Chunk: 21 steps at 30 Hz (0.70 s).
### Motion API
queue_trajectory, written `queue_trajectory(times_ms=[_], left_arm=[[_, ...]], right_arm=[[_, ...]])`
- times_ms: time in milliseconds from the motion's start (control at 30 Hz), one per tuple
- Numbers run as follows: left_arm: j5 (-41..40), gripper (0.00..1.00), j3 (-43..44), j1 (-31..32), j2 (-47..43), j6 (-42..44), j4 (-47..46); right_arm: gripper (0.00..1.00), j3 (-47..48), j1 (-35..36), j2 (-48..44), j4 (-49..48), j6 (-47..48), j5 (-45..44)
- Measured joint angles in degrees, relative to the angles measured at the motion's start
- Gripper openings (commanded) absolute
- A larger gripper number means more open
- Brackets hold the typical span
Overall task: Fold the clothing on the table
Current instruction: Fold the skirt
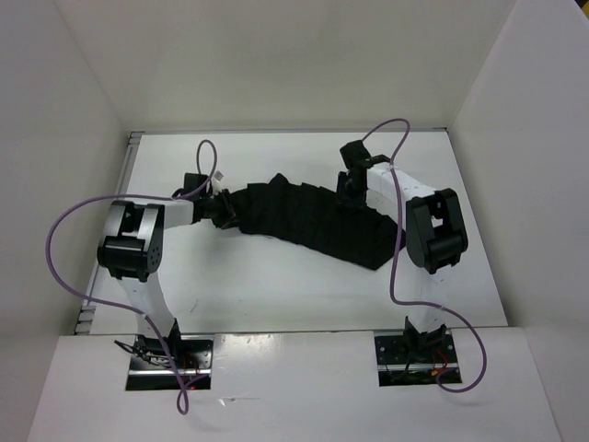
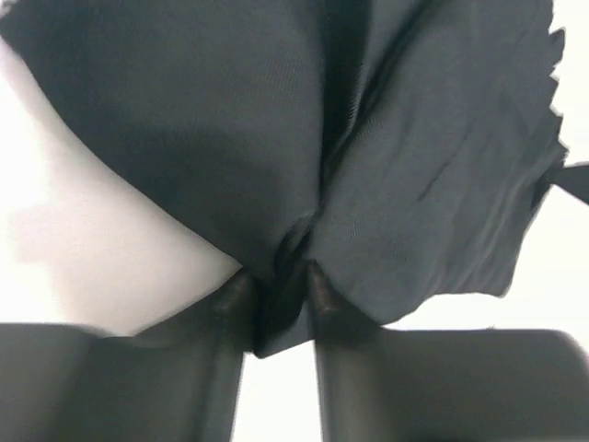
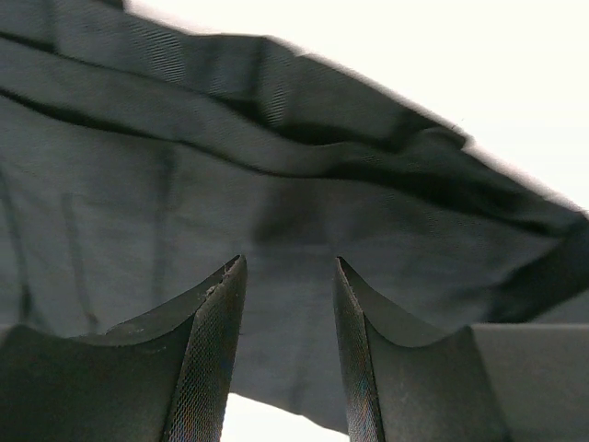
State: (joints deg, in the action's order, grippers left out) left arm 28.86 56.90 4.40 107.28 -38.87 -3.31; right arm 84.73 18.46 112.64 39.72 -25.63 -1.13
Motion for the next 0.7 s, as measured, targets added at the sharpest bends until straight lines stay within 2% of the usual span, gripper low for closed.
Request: queue_trajectory(times_ms=[33, 67, 233, 367, 433, 567, 700], left_arm=[[1.4, 0.19, 0.0, 0.2, 0.9, 0.1, -0.1], [2.4, 0.00, 0.2, 0.5, 1.7, 0.2, -0.2], [5.1, 0.00, 0.5, 1.3, 2.6, -0.1, -0.4], [4.4, 0.00, -1.0, 1.7, -0.8, -0.1, 1.4], [4.3, 0.00, -2.3, 1.9, -4.5, -0.1, 2.5], [4.4, 0.00, -3.6, 2.1, -11.0, -0.1, 3.4], [4.4, 0.00, -4.1, 2.5, -13.3, -0.1, 3.5]], right_arm=[[0.48, 0.0, 0.0, 0.0, 0.0, 0.0, 0.0], [0.48, 0.0, 0.0, 0.0, 0.0, 0.0, 0.0], [0.48, 0.0, 0.0, 0.0, 0.1, 0.2, 0.7], [0.47, 0.0, 0.0, -1.2, 0.6, 1.1, 5.0], [0.39, -0.4, 0.0, -2.3, 0.5, 1.6, 8.4], [0.32, -0.8, 0.0, -3.5, 0.1, 2.0, 17.0], [0.18, -0.5, 0.5, -2.6, -0.4, 1.9, 22.1]])
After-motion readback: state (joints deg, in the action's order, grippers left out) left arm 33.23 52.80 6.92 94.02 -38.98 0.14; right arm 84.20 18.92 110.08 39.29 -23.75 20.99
